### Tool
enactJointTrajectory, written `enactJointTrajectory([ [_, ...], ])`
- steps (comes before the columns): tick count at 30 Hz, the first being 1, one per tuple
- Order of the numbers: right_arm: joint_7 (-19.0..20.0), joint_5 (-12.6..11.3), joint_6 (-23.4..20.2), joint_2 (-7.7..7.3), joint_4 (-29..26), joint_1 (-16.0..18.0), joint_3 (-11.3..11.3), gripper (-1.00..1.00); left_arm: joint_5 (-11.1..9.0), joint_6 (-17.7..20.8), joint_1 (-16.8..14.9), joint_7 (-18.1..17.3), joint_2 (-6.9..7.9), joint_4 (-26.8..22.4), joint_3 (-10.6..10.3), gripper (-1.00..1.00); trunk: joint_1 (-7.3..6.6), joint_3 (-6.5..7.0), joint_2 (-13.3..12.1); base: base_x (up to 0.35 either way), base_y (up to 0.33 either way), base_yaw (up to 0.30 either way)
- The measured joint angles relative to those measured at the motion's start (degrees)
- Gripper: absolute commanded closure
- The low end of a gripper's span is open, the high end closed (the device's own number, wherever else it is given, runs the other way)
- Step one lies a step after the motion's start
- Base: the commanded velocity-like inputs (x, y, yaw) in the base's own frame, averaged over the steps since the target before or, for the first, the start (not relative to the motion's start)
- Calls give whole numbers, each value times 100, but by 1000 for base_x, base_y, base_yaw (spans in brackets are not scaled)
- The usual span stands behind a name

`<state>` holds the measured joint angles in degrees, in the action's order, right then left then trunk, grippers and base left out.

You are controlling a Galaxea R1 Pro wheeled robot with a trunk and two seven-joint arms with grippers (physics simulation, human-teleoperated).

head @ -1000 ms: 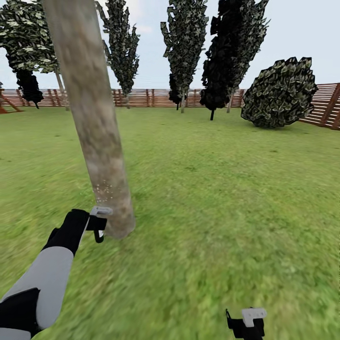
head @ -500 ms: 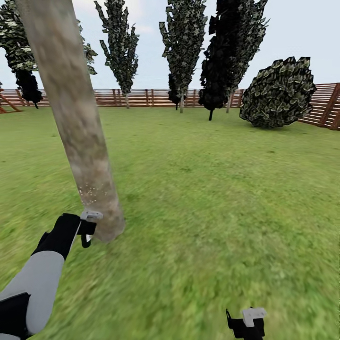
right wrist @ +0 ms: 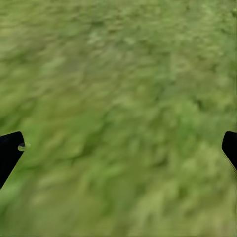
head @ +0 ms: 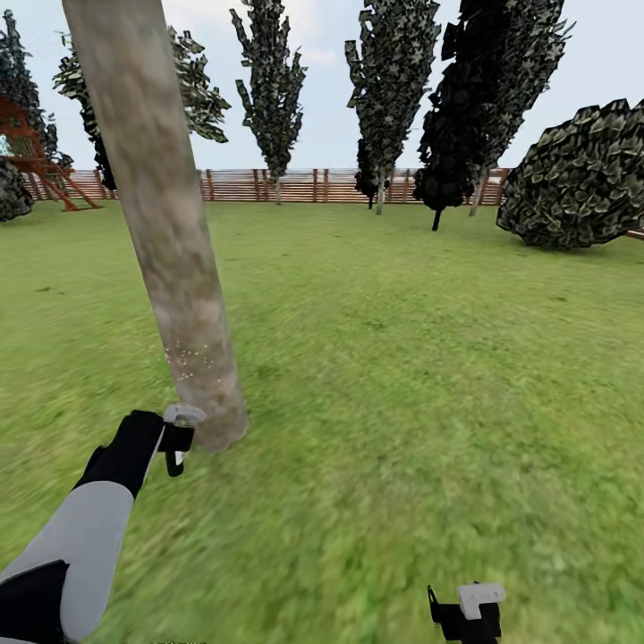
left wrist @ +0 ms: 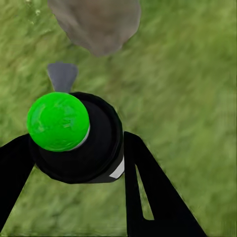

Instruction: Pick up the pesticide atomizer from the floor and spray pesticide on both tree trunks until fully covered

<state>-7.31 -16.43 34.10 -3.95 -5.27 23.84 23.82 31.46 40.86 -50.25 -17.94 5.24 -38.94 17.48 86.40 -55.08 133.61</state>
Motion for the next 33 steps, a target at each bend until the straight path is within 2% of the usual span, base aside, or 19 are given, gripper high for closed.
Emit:
enactJointTrajectory([
  [3, 1, 0, 0, 0, 0, -1, 0, -100, -4, 0, 32, 1, 284, -1, 24, 100, 0, 0, 0, 87, -272, 277],
  [5, 1, 0, 0, 0, 0, 2, 0, -100, -59, 10, 39, -5, 330, 8, 23, 100, 0, 0, 0, 96, -272, 277],
  [9, 2, 0, 0, 0, 0, 0, -1, -100, -100, 13, 41, 0, 251, 17, 14, 100, 0, 0, 0, 153, -251, 277],
  [12, 2, 0, 0, 0, 0, -1, -1, -100, -106, 15, 42, 1, 106, 10, 25, 100, 0, 0, 0, 244, -185, 277],
  [14, 2, 0, 0, 0, 0, 1, -1, -100, -97, 12, 42, 1, 62, 10, 34, 100, 0, 0, 0, 274, -154, 254],
  [16, 2, 0, 0, 0, 0, 0, 0, -100, -94, 11, 42, 1, 47, 14, 41, 100, 0, 0, 0, 281, -145, 77],
  [22, 2, 0, 0, -6, 4, 0, -3, -100, -28, -25, 218, -4, 174, 21, 11, 100, 0, 0, 0, 298, -112, 4],
  [24, 2, 0, 0, -8, 7, 0, -1, -100, -56, -45, 265, -7, 130, 86, -17, 100, 0, 0, 0, 299, -47, 0],
  [25, 2, 0, 0, -8, 8, 0, -1, -100, -76, -48, 274, -7, 100, 161, -20, 100, 0, 0, 0, 220, -15, 0],
  [28, 2, 0, 0, -9, 9, -1, -2, -100, -126, -57, 281, -4, -208, 402, -13, 100, 0, 0, 0, 80, -5, 0],
  [29, 2, 0, 0, -12, 9, -2, -4, -100, -73, -72, 279, -4, -228, 412, -4, 100, 0, 0, 0, 17, -1, 0],
  [32, 2, 0, 0, -15, 9, 0, -5, -100, -25, -79, 284, -10, -151, 425, 20, 100, 0, 0, 0, 6, 0, 0],
  [33, 2, 0, 0, -17, 9, -1, -3, -100, 28, -88, 322, -13, -14, 427, 20, 100, 0, 0, 0, 1, 0, 0],
])
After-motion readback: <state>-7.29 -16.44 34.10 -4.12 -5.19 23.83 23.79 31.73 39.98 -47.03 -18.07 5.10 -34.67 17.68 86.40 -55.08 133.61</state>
